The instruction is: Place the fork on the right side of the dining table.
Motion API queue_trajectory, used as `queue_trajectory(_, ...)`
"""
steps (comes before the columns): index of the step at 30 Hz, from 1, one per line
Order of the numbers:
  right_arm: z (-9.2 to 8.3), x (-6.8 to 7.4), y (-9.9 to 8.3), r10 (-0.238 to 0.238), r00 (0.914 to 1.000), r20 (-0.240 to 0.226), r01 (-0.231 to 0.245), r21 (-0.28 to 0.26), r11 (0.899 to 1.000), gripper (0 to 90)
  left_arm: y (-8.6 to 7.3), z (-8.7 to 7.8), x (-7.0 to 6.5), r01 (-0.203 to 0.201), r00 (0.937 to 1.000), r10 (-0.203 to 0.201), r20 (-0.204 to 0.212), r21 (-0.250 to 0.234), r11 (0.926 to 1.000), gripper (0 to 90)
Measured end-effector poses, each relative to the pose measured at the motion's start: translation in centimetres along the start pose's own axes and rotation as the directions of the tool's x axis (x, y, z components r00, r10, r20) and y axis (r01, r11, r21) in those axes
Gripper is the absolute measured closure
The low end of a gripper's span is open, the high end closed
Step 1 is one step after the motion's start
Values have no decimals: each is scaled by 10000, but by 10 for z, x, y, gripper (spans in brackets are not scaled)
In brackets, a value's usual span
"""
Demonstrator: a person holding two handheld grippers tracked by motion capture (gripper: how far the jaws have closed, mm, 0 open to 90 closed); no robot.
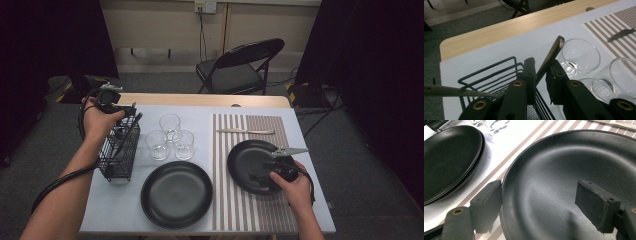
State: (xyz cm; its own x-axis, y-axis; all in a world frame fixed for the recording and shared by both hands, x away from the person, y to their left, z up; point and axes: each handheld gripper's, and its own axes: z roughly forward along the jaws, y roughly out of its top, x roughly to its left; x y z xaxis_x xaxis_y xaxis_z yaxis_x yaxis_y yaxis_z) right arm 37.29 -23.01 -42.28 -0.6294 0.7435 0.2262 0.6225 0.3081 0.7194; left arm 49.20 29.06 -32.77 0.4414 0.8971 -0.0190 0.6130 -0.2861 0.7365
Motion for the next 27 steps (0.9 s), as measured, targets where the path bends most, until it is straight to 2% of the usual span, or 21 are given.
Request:
queue_trajectory(6, -2, 0, 0, 25, 10000, 26, -25, -16, 10000, 212, 5, -4, -1, 159, 9999, -159, -60, -9, 9999, 823)
queue_trajectory(8, -2, 0, 0, 10, 10000, 21, -9, -47, 10000, 212, 6, -5, 0, 92, 9998, -93, -163, -13, 10000, 839)
queue_trajectory(14, -2, 0, -1, 35, 10000, 47, -35, -39, 10000, 212, 6, -6, 1, 191, 9993, -189, -318, 69, 9998, 846)
queue_trajectory(17, -2, 0, -1, 37, 10000, 29, -37, -44, 10000, 212, 7, -9, 3, 169, 9983, -166, -563, 51, 9998, 869)
queue_trajectory(19, -2, 0, 0, 33, 10000, 22, -33, -54, 10000, 212, 7, -10, 4, 287, 9980, -284, -563, 35, 9996, 870)
queue_trajectory(27, -3, 0, 0, 23, 10000, 37, -23, -112, 9999, 213, 13, -15, 6, 304, 9979, -305, -564, -32, 9995, 871)
